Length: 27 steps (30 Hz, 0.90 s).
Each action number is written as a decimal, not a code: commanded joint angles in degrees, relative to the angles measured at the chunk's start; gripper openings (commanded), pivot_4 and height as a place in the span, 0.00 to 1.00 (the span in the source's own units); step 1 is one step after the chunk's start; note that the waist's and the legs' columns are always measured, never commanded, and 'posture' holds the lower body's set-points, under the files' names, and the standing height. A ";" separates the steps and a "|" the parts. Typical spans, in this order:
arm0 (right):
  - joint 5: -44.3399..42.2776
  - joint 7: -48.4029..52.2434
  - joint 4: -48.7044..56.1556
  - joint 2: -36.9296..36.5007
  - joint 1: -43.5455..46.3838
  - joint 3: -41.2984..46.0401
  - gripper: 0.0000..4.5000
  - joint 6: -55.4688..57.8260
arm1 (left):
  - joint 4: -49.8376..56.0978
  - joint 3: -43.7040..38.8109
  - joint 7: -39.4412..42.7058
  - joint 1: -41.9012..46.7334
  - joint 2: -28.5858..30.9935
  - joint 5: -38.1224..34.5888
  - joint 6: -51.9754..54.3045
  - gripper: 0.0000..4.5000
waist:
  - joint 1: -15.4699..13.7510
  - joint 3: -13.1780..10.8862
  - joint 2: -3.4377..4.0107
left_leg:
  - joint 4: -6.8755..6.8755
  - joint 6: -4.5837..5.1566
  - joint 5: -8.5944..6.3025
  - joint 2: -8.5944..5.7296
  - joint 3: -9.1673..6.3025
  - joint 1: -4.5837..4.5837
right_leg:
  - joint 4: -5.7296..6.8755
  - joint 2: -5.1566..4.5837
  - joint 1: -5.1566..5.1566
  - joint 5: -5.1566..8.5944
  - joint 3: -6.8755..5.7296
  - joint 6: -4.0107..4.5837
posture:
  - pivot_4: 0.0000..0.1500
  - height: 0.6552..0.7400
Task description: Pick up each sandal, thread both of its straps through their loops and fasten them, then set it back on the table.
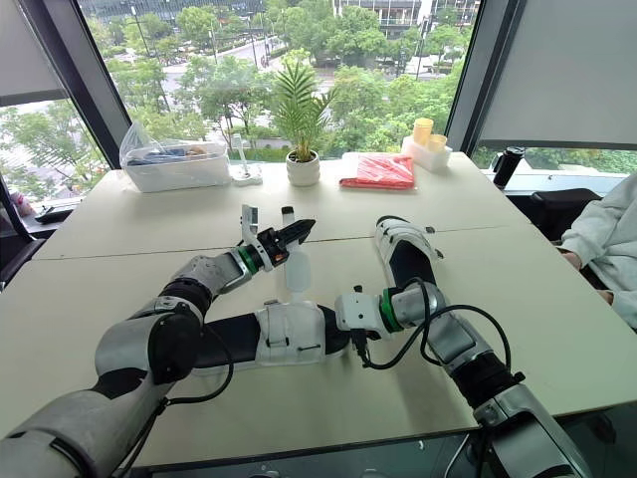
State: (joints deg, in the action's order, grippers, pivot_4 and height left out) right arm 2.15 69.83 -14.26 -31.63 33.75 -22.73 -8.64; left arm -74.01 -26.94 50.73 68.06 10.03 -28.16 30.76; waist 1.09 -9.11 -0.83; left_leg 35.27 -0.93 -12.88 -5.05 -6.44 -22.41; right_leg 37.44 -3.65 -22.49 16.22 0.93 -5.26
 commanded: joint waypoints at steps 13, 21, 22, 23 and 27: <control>2.09 0.12 -1.51 -0.06 -0.74 -1.55 0.00 0.66 | 32.63 19.57 28.62 -9.45 2.91 2.38 10.00 0.01 | 0.25 0.01 0.04 | -0.04 -0.03 0.02 0.01 0.04 0.00 | 0.03 0.02 -0.02 0.00 0.08 0.01 | 1.00 1.00; 2.21 0.59 -2.25 -0.23 -0.58 -1.79 0.00 -0.11 | 73.15 39.09 34.80 -35.01 10.78 11.54 -17.07 0.01 | -0.36 0.02 0.07 | -0.08 -0.12 0.05 0.06 0.08 0.02 | -0.01 -0.01 -0.04 -0.03 0.30 0.12 | 1.00 1.00; 2.20 0.72 -2.25 -0.27 -0.59 -1.82 0.00 -0.19 | 74.11 40.03 34.57 -36.76 11.36 12.81 -21.33 0.01 | -0.41 0.02 0.07 | -0.07 -0.12 0.06 0.06 0.08 0.04 | -0.04 -0.02 -0.02 -0.04 0.30 0.15 | 1.00 1.00; 2.19 0.82 -2.21 -0.30 -0.62 -1.84 0.00 -0.24 | 74.73 41.00 34.85 -38.20 12.17 14.09 -25.51 0.01 | -0.45 0.02 0.07 | -0.07 -0.12 0.06 0.07 0.08 0.04 | -0.08 -0.02 0.00 -0.05 0.30 0.16 | 1.00 1.00; 2.17 1.05 -2.03 -0.19 -0.97 -2.10 0.00 -0.42 | 73.24 44.31 36.29 -41.16 15.51 18.92 -43.33 0.01 | -0.43 0.02 0.08 | -0.10 -0.10 0.06 0.10 0.09 0.02 | -0.18 -0.02 0.00 0.03 0.28 0.32 | 1.00 1.00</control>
State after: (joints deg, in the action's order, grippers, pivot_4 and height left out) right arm 2.32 70.08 -14.98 -31.71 34.05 -22.79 -9.52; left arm -1.94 16.22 85.77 27.07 24.88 -10.60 -5.26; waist 0.66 -9.09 -0.75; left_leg 35.14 -1.03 -12.82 -4.95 -6.35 -22.40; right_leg 37.23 -3.67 -22.50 16.25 1.21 -4.94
